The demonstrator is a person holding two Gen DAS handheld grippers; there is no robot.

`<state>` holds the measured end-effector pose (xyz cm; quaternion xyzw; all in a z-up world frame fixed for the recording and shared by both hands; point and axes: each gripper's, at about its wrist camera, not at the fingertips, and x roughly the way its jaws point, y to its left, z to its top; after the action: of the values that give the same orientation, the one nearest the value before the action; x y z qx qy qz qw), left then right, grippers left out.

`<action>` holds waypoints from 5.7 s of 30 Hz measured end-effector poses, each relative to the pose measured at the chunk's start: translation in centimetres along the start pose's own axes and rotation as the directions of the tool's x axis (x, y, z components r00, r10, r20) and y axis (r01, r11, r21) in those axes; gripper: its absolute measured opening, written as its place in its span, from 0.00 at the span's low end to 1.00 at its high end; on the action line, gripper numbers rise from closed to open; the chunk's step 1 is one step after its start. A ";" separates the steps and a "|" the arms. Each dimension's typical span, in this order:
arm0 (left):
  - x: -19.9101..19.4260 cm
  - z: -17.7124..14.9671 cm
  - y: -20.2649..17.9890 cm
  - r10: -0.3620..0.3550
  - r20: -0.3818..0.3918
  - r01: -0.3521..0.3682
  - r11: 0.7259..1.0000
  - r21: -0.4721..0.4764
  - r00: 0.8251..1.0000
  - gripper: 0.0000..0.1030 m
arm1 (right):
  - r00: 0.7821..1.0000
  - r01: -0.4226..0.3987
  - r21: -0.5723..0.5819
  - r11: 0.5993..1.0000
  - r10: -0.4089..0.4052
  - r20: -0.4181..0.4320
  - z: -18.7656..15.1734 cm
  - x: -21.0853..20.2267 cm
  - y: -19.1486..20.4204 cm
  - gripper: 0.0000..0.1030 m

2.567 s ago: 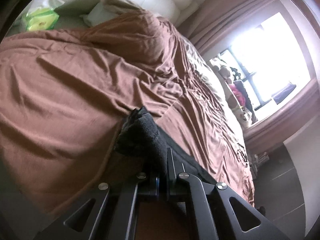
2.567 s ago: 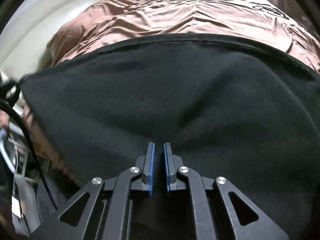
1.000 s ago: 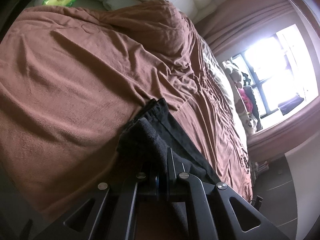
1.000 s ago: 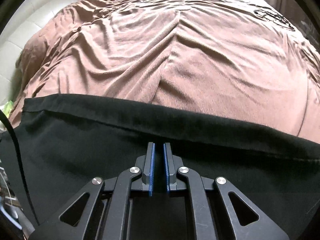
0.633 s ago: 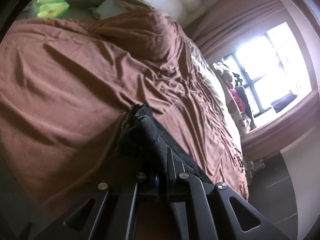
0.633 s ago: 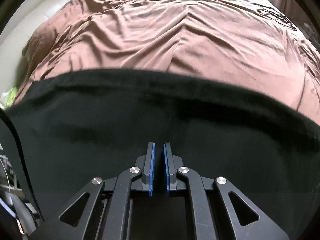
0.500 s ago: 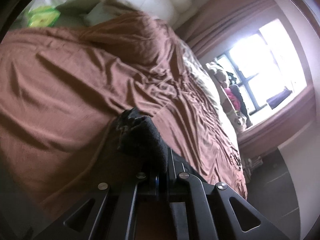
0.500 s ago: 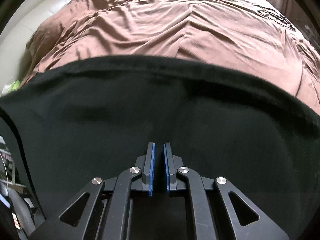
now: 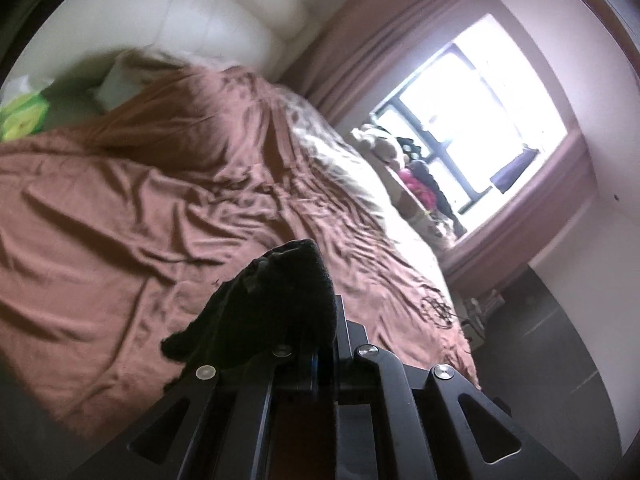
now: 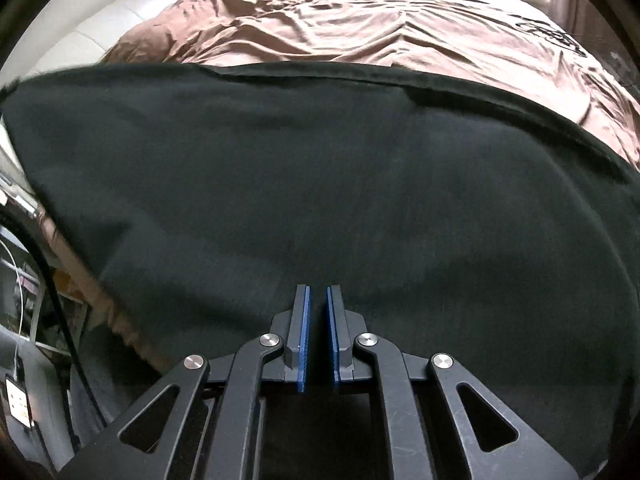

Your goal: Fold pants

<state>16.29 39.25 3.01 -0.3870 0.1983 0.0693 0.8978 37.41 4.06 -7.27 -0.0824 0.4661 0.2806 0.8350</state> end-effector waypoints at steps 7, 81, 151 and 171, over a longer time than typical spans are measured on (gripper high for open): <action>0.3 0.7 -6.4 -0.058 -0.010 0.058 0.994 0.097 0.998 0.04 | 0.997 -0.070 0.026 0.997 0.069 0.047 -2.4 -3.4 -1.0 0.06; 18.3 -29.3 -45.7 -0.241 -0.615 0.528 0.779 0.339 0.751 0.04 | 0.874 -0.168 0.585 0.794 -0.155 0.461 -30.8 -32.9 -29.8 0.59; 17.7 -31.0 -11.1 0.000 -0.693 0.145 0.978 0.151 0.721 0.47 | 0.923 0.186 0.301 0.935 -0.272 0.274 -18.7 -25.2 -33.3 0.50; 15.9 -32.1 -10.5 -0.023 -0.764 0.161 0.981 0.107 0.645 0.46 | 0.888 0.197 0.253 0.947 -0.282 0.363 -17.8 -28.6 -31.2 0.13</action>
<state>23.98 8.29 -16.44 -0.3145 0.5406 -0.1612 0.7634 29.74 -40.08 2.65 0.0067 0.3013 0.1352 0.9439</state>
